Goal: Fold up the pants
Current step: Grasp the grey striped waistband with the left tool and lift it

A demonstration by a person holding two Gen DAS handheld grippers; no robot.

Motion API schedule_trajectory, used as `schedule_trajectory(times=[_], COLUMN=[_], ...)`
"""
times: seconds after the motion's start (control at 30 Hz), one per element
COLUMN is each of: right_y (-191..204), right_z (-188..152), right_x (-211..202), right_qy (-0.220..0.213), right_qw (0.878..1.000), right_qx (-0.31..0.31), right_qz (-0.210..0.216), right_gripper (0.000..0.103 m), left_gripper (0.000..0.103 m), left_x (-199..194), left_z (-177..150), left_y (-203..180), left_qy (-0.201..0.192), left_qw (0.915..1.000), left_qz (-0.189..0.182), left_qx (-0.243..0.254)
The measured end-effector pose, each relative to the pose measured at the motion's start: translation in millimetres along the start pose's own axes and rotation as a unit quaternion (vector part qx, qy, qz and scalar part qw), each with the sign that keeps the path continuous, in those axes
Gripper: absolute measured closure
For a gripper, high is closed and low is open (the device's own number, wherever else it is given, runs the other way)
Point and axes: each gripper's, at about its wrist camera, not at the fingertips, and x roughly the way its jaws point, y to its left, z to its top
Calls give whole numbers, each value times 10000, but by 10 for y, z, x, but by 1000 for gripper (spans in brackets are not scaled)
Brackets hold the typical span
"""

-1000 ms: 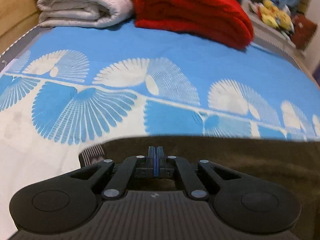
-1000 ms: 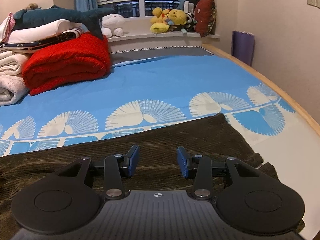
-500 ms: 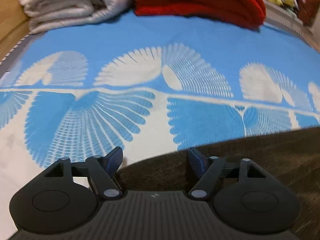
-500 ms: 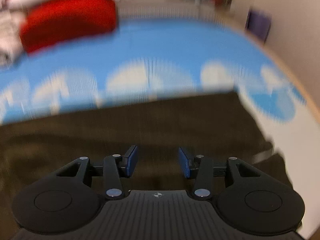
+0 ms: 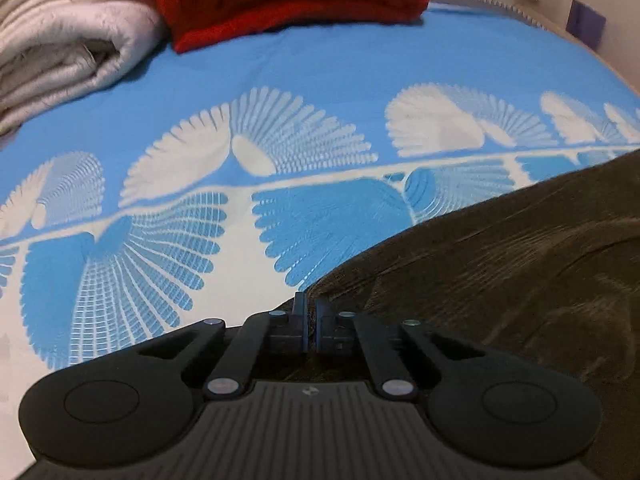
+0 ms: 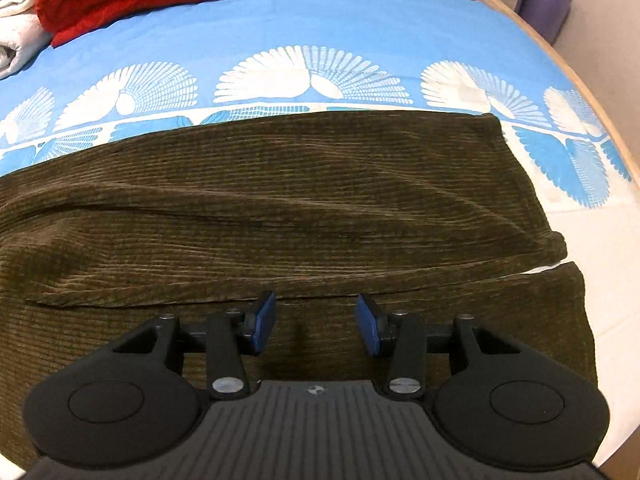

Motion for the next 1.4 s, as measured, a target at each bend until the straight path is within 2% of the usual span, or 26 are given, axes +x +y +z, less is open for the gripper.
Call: schedule_trajectory(times=[0.13,0.27,0.33,0.5,0.67,0.73,0.77,0.8,0.83,0.9,0.97,1.03,1.1,1.23,1.4], right_y=[-78,-185,-226,-295,-386,-415,-433,-450,-461,-484,-510,-536,-548,-548,-558], right_z=[-56,-113,-152,-265,-375,-412,-425,-435,-444,-459,-466,-457,-441,-379,-246], right_x=[-35,-94,-126,-241,-317,-341,-352,-365,-375,-402,-415,-416,-431,-479,-497], right_qy=[-10,-42,-59,-162,-169,-171,-172,-179,-189,-217,-251,-285,-364,-617,-916], right_qw=[10000,9998,9997,9997,9995,9994,9993,9992,9991,9989,9985,9981,9974,9947,9854], right_qx=[37,187,216,208,278,302,319,344,369,426,475,542,617,791,1300], right_qz=[-76,-85,-82,-18,14,23,24,23,26,35,42,25,57,226,609], right_gripper=[57,57,57,57,57,57,57,57,57,57,57,57,57,57,57], left_gripper=[101,101,101,101,99,94,89,76,60,54,54,45,44,34,34], left_x=[-437,-892,-1162,-1679,-1721,-1709,-1748,-1793,-1831,-1833,-1697,-1523,-1327,-1164,-1074], left_z=[11,-74,-189,-754,-1285,-1389,-1410,-1422,-1438,-1500,-1593,-1644,-1697,-1628,-1533], left_y=[-8,-197,-272,-648,-897,-777,-661,-538,-406,-176,-41,0,39,184,276], left_qy=[-315,-382,-408,-208,303,325,262,209,169,236,609,1053,1367,1260,1207], left_qw=[9993,9991,9989,9985,9958,9983,9994,9987,9957,9829,9652,9515,9428,9255,9151], left_qz=[-127,-103,-195,-293,-399,-268,-237,-321,-497,-878,-1211,-1297,-1219,-1380,-1210], left_qx=[-158,153,83,412,761,401,51,-329,-769,-1601,-2235,-2584,-2784,-3294,-3653])
